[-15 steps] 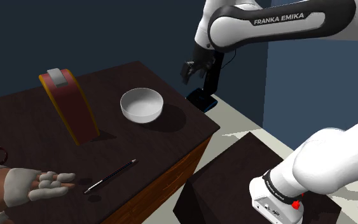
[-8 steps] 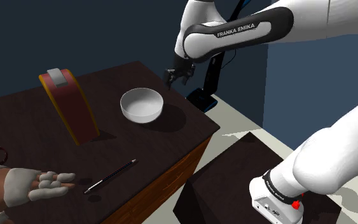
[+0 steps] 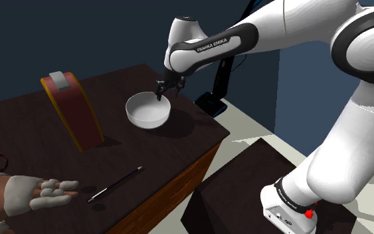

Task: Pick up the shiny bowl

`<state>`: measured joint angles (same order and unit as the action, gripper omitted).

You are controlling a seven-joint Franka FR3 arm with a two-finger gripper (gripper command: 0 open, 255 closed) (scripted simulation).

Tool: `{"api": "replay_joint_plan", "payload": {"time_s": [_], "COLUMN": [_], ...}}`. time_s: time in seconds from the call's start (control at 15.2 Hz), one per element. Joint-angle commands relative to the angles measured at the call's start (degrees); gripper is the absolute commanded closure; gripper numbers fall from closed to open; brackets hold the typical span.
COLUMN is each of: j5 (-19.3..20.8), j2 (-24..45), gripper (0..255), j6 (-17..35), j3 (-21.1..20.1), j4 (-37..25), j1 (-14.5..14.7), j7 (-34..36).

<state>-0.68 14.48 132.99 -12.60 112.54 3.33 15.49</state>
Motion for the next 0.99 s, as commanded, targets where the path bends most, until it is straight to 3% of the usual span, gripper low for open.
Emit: {"api": "replay_joint_plan", "payload": {"time_s": [0.0, 0.46, 0.53, 0.92], "j5": [0.15, 0.72, 0.70, 0.71], "j2": [1.38, 3.80, 3.72, 3.75], "gripper": [0, 0, 255, 255], "j6": [1.04, 4.71, 4.67, 4.65], "j3": [0.09, 0.33, 0.32, 0.33], "j4": [-0.34, 0.96, 0.99, 0.95], "j1": [0.06, 0.28, 0.26, 0.28], "j7": [0.06, 0.26, 0.23, 0.26]}}
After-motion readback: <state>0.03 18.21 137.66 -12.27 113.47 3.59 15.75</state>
